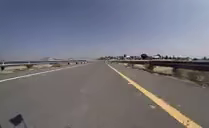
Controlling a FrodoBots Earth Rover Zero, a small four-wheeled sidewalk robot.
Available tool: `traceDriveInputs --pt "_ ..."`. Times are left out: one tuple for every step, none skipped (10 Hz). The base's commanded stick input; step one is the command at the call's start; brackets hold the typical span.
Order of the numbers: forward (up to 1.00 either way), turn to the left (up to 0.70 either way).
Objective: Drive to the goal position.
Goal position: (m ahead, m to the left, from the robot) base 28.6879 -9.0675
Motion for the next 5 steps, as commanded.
traceDriveInputs --pt "1.00 0.00" --pt "1.00 0.00" --pt "1.00 0.00" --pt "1.00 0.00" --pt "1.00 0.00"
